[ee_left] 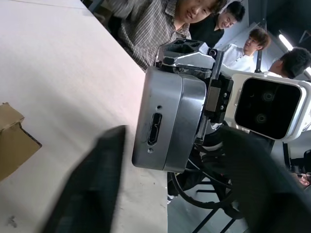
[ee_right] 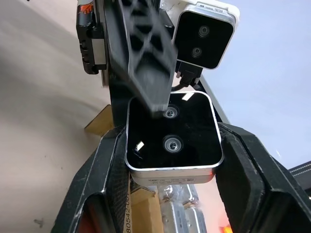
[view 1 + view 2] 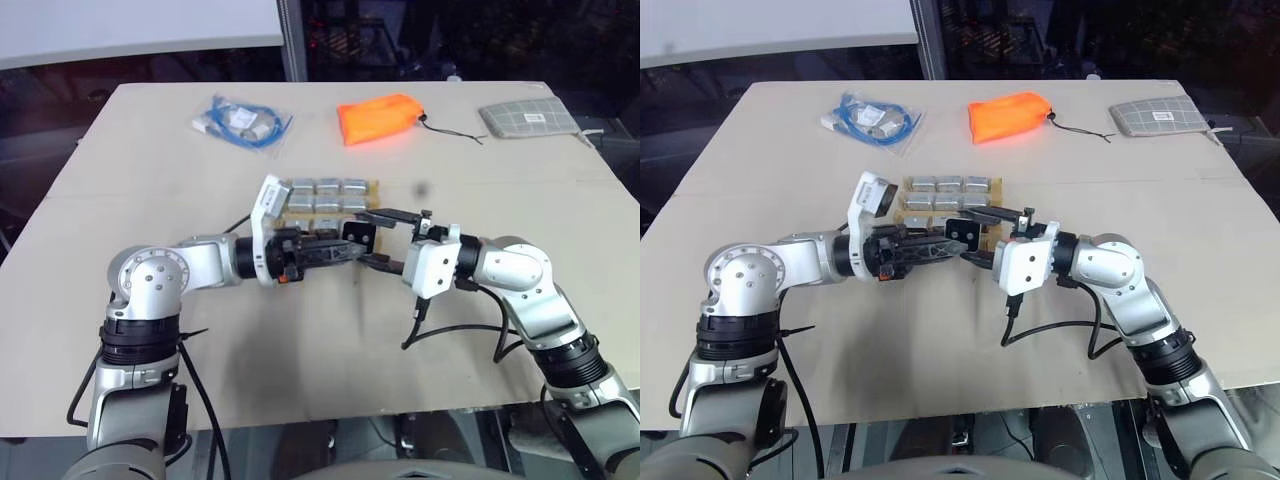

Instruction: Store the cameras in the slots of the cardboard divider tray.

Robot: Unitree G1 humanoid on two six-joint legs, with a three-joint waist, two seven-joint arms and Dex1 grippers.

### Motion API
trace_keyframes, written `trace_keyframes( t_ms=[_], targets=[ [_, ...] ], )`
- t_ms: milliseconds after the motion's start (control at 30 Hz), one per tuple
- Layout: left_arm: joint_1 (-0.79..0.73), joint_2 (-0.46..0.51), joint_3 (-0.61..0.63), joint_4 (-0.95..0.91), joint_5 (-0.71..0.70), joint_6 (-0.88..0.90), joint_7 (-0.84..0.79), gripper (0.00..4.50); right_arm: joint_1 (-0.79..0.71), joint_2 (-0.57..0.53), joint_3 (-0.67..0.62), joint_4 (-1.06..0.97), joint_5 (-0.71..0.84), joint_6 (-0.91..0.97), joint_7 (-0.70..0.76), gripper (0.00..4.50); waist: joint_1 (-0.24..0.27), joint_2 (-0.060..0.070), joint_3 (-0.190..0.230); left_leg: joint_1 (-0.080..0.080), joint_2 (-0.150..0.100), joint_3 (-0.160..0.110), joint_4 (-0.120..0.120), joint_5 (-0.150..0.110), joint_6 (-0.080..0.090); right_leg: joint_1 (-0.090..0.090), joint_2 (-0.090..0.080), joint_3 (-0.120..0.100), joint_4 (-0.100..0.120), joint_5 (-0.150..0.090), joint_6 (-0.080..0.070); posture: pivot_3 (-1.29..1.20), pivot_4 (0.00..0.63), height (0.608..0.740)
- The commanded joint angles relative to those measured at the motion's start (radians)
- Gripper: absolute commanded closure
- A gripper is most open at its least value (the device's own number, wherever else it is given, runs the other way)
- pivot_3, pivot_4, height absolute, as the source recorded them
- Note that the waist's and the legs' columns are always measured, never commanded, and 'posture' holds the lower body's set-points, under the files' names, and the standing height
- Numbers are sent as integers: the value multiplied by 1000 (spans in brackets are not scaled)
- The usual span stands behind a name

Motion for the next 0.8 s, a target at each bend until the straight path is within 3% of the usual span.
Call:
trace_keyframes(
  t_ms=[33, 267, 433, 467, 600, 800],
  targets=[
    [-18, 7, 9, -2, 3, -27, -22, 3772, -2, -6, -7, -41, 18, -5, -7, 2554, 0, 0, 0, 0, 0, 0, 0, 0, 0, 0, 0, 0, 0, 0, 0, 0, 150, 740],
    [-11, 10, -16, -11, 40, -64, -67, 3758, 18, -21, -1, -81, 54, 89, 16, 2554, 1, 0, 0, 0, 0, 0, 0, 0, 0, 0, 0, 0, 0, 0, 0, 0, 150, 740],
    [-18, 11, -26, -18, 71, -114, -97, 3758, 50, -50, -15, -141, 113, 232, 39, 199, 1, 0, 0, 0, 0, 0, 0, 0, 0, 0, 0, 0, 0, 0, 0, 0, 150, 740],
    [-22, 11, -30, -22, 83, -133, -105, 3758, 66, -73, -24, -163, 138, 292, 57, 85, 2, 0, 0, 0, 0, 0, 0, 0, 0, 0, 0, 0, 0, 0, 0, 0, 150, 740],
    [-57, 54, -86, -22, 195, -247, -183, 3758, 128, -185, -135, -265, 305, 544, 96, 85, 10, -1, 1, -1, 0, 0, 0, 0, 0, 0, -1, -1, -1, 0, 0, 0, 150, 740],
    [-213, 127, -316, 183, 603, -665, -355, 3758, 209, -362, -399, -355, 601, 869, 121, 85, 27, -2, 2, 0, -1, 0, -1, 0, 1, 0, 0, -1, -2, 0, -1, 0, 150, 740]
  ],
)
